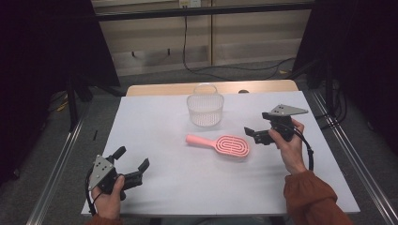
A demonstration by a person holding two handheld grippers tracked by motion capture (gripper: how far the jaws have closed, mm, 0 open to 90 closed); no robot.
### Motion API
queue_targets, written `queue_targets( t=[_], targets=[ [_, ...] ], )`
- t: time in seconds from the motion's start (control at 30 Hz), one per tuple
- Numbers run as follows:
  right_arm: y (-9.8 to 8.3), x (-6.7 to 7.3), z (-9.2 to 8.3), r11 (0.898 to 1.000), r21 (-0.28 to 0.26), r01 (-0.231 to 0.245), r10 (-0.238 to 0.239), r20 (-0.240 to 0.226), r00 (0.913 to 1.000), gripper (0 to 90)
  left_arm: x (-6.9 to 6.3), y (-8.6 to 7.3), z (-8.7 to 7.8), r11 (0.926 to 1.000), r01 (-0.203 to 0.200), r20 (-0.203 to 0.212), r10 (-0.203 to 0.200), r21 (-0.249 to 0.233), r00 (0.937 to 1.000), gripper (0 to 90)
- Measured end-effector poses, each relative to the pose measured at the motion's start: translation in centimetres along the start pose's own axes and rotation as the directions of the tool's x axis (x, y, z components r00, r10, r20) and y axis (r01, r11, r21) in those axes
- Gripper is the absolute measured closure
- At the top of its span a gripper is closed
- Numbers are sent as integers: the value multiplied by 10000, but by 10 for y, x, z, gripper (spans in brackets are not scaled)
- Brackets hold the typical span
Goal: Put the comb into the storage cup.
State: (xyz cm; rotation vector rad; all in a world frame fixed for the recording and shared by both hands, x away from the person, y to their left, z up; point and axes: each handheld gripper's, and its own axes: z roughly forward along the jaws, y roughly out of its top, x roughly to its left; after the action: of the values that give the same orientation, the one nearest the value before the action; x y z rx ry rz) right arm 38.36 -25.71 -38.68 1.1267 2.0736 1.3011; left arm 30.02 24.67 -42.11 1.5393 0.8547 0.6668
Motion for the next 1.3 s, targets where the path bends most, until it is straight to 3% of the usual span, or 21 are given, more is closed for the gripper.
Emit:
queue_targets(
  t=[0.23, 0.33, 0.5, 0.6, 0.67, 0.73, 0.83, 0.9, 1.07, 1.3],
  targets=[
    [-8, -2, -11, 9991, -260, 325, -322, 113, 9994, 47, 0, 0, 0, 10000, -31, -11, 31, 29, 10000, 32],
    [-11, -2, -15, 9982, -577, 174, -128, 799, 9967, 71, -1, 0, 1, 10000, 1, 10, -1, 32, 10000, 32],
    [-18, 0, -17, 9984, -536, 206, -135, 1296, 9915, 133, -1, 0, 0, 10000, -44, 49, 44, 25, 10000, 32],
    [-19, 2, -16, 9997, -256, -20, 45, 958, 9954, 114, -1, 0, 1, 10000, 18, 119, -19, 88, 9999, 32],
    [-19, 5, -14, 9993, 10, 387, -386, 797, 9961, 118, -1, 0, 1, 10000, -38, 91, 37, 73, 10000, 32],
    [-20, 10, -12, 9998, 18, 214, -215, 788, 9967, 45, -1, 0, 1, 10000, -45, 94, 44, 70, 9999, 32],
    [-20, 13, -12, 9998, -59, 195, -192, 421, 9989, 38, -1, 0, 1, 10000, 1, 83, -1, 65, 10000, 32],
    [-17, 17, -8, 9990, 412, 150, -148, -53, 9999, 16, -1, 0, 1, 9999, -47, 84, 46, 103, 10000, 32],
    [-11, 19, 0, 9960, 825, 351, -276, -899, 9956, 22, -1, 0, 1, 9999, -34, 80, 33, 95, 10000, 32],
    [-2, 19, 10, 9948, 896, 479, -358, -1322, 9906, 21, 0, 0, 1, 9999, -46, 69, 46, 98, 10000, 32]
  ],
)
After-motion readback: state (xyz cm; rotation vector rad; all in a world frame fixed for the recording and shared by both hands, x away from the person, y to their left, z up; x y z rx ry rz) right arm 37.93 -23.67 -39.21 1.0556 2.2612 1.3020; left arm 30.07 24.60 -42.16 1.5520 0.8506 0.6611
